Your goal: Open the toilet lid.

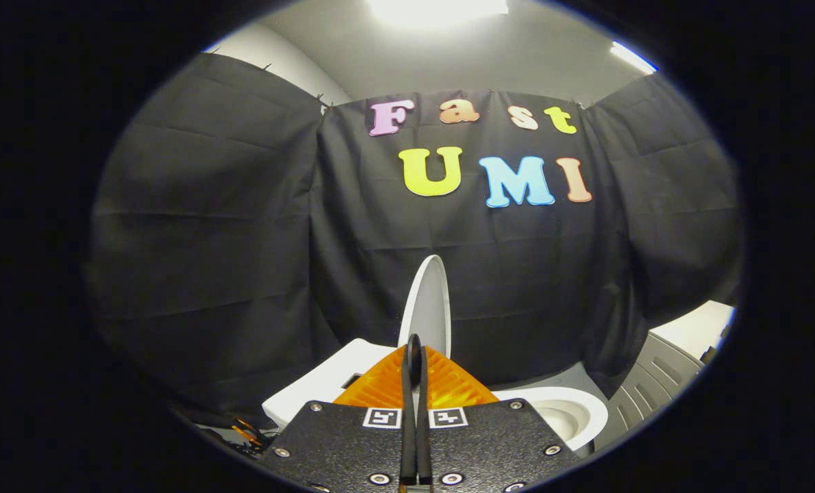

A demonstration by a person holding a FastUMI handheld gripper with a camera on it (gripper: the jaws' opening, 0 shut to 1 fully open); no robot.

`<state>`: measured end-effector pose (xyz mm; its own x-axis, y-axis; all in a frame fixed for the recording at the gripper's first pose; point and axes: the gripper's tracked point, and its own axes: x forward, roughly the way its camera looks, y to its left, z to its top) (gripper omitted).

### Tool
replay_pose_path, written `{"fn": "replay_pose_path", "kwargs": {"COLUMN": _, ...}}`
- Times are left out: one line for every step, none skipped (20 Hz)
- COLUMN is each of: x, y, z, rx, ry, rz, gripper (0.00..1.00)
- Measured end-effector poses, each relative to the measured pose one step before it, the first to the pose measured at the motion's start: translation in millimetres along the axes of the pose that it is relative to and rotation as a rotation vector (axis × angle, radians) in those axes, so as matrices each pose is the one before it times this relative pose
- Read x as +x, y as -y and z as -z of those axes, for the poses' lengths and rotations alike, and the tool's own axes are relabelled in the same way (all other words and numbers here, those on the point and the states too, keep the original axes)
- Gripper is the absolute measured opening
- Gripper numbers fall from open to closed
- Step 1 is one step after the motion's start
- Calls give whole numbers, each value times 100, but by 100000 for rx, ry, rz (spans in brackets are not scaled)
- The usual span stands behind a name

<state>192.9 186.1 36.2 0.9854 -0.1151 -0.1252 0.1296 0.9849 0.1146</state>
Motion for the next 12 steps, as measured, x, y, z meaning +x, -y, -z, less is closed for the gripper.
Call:
{"fn": "replay_pose_path", "kwargs": {"x": 43, "y": -374, "z": 94, "rx": -419, "ry": 611, "rz": -779, "gripper": 0}}
{"fn": "replay_pose_path", "kwargs": {"x": 66, "y": -392, "z": 130, "rx": 208, "ry": 458, "rz": -655, "gripper": 0}}
{"fn": "replay_pose_path", "kwargs": {"x": 81, "y": -624, "z": 91, "rx": 832, "ry": 249, "rz": -761, "gripper": 0}}
{"fn": "replay_pose_path", "kwargs": {"x": 275, "y": -733, "z": -154, "rx": 379, "ry": 131, "rz": -801, "gripper": 0}}
{"fn": "replay_pose_path", "kwargs": {"x": 247, "y": -710, "z": 47, "rx": -385, "ry": -370, "rz": -997, "gripper": 0}}
{"fn": "replay_pose_path", "kwargs": {"x": 312, "y": -715, "z": 85, "rx": -1109, "ry": -198, "rz": -1014, "gripper": 0}}
{"fn": "replay_pose_path", "kwargs": {"x": 251, "y": -831, "z": 86, "rx": -1988, "ry": 0, "rz": -1284, "gripper": 0}}
{"fn": "replay_pose_path", "kwargs": {"x": 178, "y": -928, "z": 69, "rx": -2243, "ry": 386, "rz": -1535, "gripper": 0}}
{"fn": "replay_pose_path", "kwargs": {"x": 174, "y": -856, "z": 105, "rx": -1662, "ry": 391, "rz": -1588, "gripper": 0}}
{"fn": "replay_pose_path", "kwargs": {"x": 84, "y": -490, "z": 347, "rx": -1340, "ry": 650, "rz": -762, "gripper": 1}}
{"fn": "replay_pose_path", "kwargs": {"x": 96, "y": -210, "z": 28, "rx": -1167, "ry": 941, "rz": -41, "gripper": 0}}
{"fn": "replay_pose_path", "kwargs": {"x": 93, "y": -297, "z": 116, "rx": -757, "ry": 338, "rz": -101, "gripper": 0}}
